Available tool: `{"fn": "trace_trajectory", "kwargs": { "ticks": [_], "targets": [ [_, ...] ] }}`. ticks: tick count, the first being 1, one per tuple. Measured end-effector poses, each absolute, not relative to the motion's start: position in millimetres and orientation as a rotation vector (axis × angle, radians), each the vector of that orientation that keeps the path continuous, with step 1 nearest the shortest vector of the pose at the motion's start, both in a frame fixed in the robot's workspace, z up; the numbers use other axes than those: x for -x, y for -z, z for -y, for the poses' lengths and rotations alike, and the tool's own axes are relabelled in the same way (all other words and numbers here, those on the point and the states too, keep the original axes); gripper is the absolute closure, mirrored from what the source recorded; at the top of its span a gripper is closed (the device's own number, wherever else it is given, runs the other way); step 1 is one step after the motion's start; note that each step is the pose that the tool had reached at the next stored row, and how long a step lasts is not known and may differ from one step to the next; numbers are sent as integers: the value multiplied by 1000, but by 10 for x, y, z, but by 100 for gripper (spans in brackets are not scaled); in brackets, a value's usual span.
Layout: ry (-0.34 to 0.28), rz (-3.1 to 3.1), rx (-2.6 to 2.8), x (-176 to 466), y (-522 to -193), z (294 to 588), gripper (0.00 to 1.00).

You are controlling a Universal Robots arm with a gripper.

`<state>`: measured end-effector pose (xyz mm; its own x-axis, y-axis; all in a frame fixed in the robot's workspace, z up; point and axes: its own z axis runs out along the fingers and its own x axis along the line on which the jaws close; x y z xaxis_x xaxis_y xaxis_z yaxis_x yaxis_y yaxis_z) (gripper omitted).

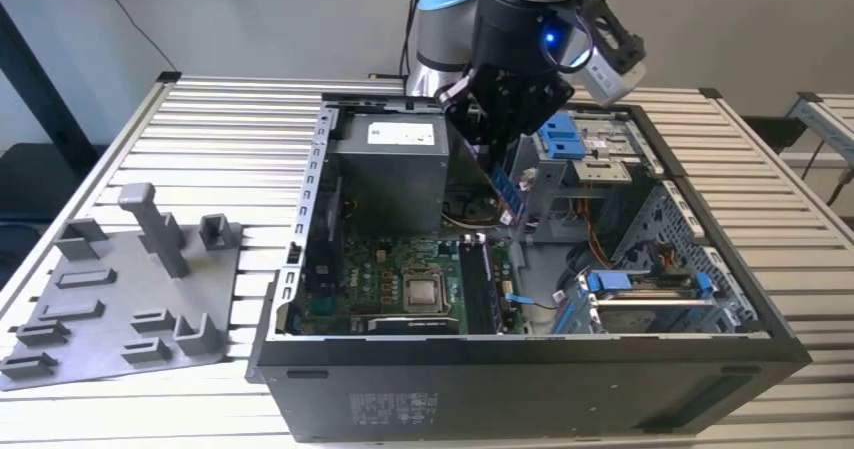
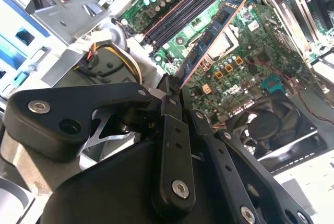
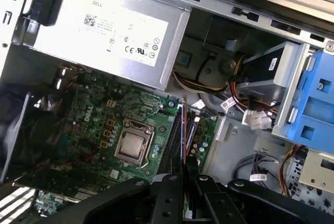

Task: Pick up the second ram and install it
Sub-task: 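Insert the second ram into the second slot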

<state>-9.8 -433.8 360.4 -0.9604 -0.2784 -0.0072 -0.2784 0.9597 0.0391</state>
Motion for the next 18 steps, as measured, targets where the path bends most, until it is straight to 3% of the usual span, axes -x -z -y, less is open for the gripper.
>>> {"fn": "trace_trajectory", "kwargs": {
  "ticks": [18],
  "targets": [
    [-62, -3133, 116, 98, -3524, 4338, 86]
  ]
}}
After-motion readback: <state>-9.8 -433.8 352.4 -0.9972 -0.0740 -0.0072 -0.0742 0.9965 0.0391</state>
